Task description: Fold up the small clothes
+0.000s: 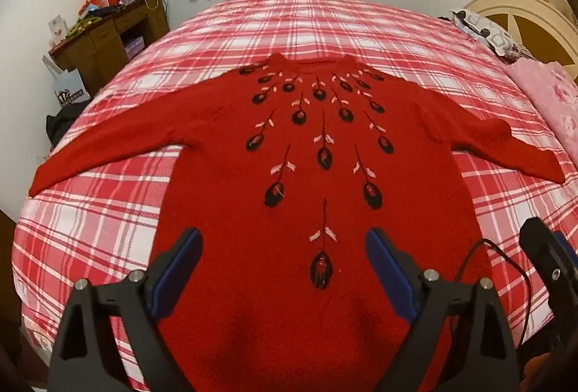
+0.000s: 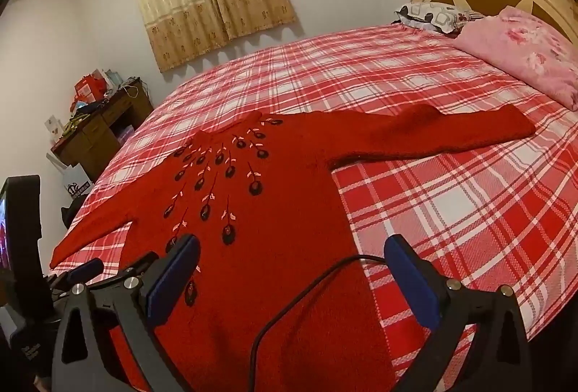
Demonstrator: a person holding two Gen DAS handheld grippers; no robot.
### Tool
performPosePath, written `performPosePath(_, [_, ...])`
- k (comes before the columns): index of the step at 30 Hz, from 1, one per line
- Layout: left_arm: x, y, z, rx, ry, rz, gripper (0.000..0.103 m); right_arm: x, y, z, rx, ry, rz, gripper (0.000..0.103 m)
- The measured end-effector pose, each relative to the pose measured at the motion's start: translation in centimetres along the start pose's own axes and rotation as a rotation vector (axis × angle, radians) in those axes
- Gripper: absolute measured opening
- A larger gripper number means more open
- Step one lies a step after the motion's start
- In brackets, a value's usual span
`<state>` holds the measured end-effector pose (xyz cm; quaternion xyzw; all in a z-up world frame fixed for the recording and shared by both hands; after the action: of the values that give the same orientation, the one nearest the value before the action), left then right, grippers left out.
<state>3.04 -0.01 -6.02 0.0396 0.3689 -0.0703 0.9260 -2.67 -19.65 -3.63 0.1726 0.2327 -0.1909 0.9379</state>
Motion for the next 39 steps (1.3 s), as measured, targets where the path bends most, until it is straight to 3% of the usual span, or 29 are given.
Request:
performPosePath(11, [-0.1,-0.4,-0.3,0.008,0.001,-0.019,0.094,0.2,0.1,-0.1,-0.005,0.010,-0.003,0.102])
performPosePath(39, [0.1,0.7,0.0,0.004,-0.016,0.042,0.094,0.7,0.4,-0.5,-0.011,0.040,0.005,0.102])
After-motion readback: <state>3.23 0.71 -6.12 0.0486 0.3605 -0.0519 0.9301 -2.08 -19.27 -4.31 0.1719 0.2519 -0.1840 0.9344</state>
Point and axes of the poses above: each gripper's, at about its wrist camera, not at the fingertips, and x roughly the way its jaws point, y to its left, z to its top, the point moved 4 cm from there along x, roughly the way its jaws point, and after that the axes turned 9 degrees about -y, right-handed, at the moved point
